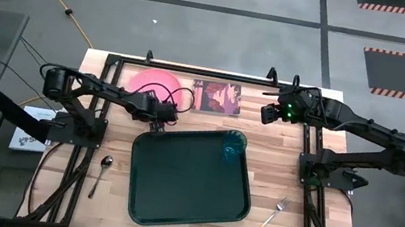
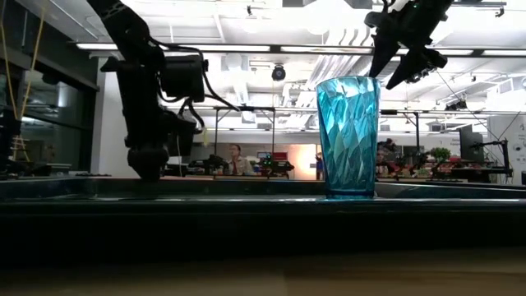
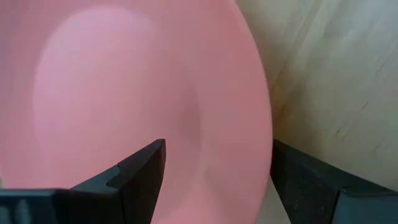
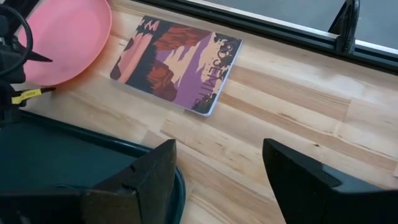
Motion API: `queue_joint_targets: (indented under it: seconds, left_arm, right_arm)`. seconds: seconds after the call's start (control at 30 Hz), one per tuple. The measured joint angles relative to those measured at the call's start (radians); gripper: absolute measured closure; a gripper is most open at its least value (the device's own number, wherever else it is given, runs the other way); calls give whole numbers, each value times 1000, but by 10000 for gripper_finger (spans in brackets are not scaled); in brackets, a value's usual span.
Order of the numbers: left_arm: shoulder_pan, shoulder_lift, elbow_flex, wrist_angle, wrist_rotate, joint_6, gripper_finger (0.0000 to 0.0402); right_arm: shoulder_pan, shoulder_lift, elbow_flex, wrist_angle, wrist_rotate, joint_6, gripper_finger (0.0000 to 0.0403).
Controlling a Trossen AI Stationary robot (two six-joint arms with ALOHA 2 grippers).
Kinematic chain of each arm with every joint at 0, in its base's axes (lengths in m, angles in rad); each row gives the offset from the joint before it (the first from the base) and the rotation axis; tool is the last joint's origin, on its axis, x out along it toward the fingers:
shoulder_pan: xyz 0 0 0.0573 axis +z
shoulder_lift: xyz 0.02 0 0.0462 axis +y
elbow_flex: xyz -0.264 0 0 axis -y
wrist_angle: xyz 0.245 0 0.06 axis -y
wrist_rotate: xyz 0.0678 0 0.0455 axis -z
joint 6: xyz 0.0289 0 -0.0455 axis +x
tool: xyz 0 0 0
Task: Pick and place plate/cup/fork/spoon on tray
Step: Put the pink plate to the center on the black tray
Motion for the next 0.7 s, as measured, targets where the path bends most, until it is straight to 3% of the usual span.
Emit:
queue_joint_targets:
  seconds: [0.17,0.4,0.53,0.7]
  left_arm:
    - [0,17,-1,8,-44,0,179]
    - [1,17,-6,3,-80,14,380]
    - [-6,-7,31,-62,-82,10,384]
    - [-29,-135,147,-174,-86,25,397]
  right_arm:
    - [0,0,0,1,-3,1,171]
    - [0,0,0,22,-4,4,171]
    - [0,0,0,39,-10,3,171]
    - [0,0,0,66,-16,1,171]
